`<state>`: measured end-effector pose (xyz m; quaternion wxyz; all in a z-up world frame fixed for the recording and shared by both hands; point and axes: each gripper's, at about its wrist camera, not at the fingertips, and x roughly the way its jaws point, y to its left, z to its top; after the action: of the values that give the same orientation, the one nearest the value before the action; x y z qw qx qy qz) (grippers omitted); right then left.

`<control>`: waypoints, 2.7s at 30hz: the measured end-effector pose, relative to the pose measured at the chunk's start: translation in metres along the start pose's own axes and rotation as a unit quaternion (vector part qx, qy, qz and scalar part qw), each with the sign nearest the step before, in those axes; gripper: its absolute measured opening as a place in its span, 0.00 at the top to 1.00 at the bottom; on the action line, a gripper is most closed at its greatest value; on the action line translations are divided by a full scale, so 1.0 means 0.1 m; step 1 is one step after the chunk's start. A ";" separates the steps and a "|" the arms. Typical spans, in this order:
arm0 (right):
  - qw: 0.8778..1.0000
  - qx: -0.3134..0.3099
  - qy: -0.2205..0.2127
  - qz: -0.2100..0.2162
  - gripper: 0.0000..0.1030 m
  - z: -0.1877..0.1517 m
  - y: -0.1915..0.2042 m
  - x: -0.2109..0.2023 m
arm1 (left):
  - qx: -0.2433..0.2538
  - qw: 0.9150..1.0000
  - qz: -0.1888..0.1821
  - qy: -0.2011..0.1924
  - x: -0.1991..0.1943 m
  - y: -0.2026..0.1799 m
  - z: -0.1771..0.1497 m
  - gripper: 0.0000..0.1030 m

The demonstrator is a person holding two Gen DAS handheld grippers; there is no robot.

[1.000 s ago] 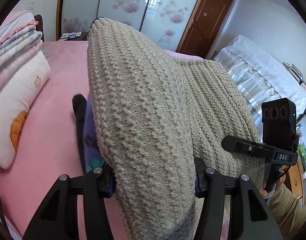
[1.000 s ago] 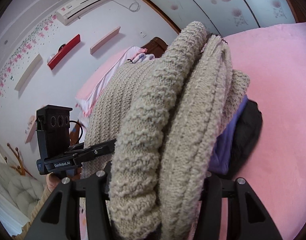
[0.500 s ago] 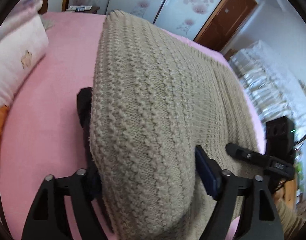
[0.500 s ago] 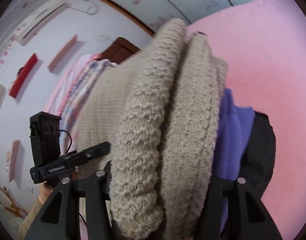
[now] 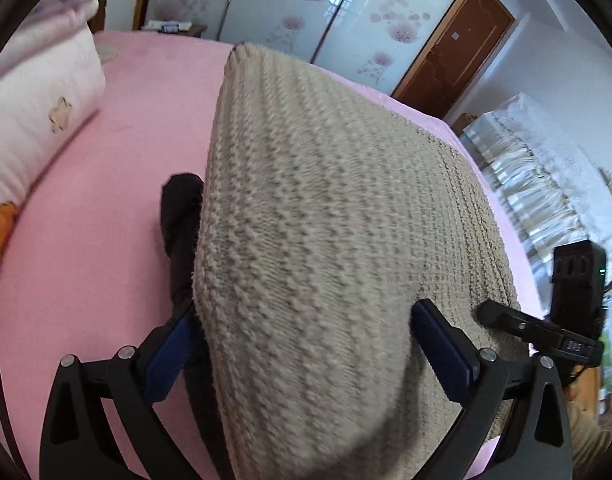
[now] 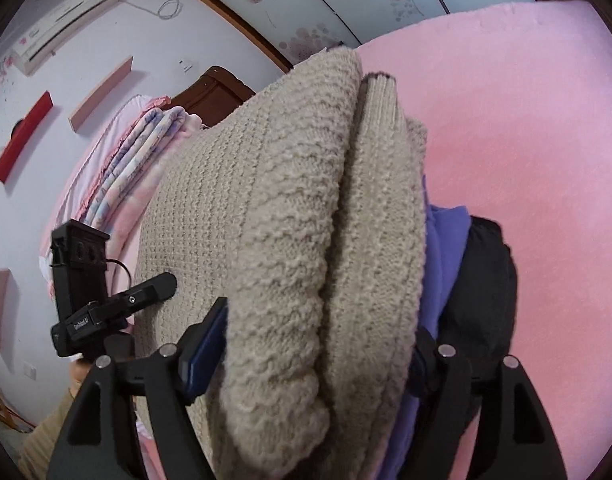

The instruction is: Fold large clothes

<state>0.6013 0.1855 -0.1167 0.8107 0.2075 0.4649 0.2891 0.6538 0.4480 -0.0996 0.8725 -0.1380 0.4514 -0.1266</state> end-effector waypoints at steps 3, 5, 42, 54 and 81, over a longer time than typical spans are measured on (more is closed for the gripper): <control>0.999 -0.030 -0.008 -0.022 0.26 0.03 0.09 -0.19 | 0.008 0.999 0.038 -0.013 -0.13 -0.07 -0.07 0.01; 0.998 -0.043 -0.018 -0.029 0.26 0.05 0.16 -0.34 | 0.014 0.997 0.063 -0.029 -0.23 -0.18 -0.12 0.01; 0.985 -0.084 -0.104 -0.113 0.26 -1.61 -0.37 -2.97 | 0.050 0.977 0.134 -0.155 -1.42 -3.43 -2.31 0.01; 0.967 -0.107 -0.141 -0.185 0.26 -2.55 0.16 -4.14 | 0.059 0.979 0.123 -0.150 -2.27 -4.17 -3.33 0.01; 0.951 -0.064 -0.169 -0.251 0.26 -4.14 0.21 -5.07 | 0.047 0.982 0.123 -0.134 -2.99 -4.89 -4.86 0.01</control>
<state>0.0312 -0.1066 0.0180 0.9355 0.0776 0.3383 0.0661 0.0395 0.0351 0.0300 0.9394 -0.0559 0.3376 -0.0198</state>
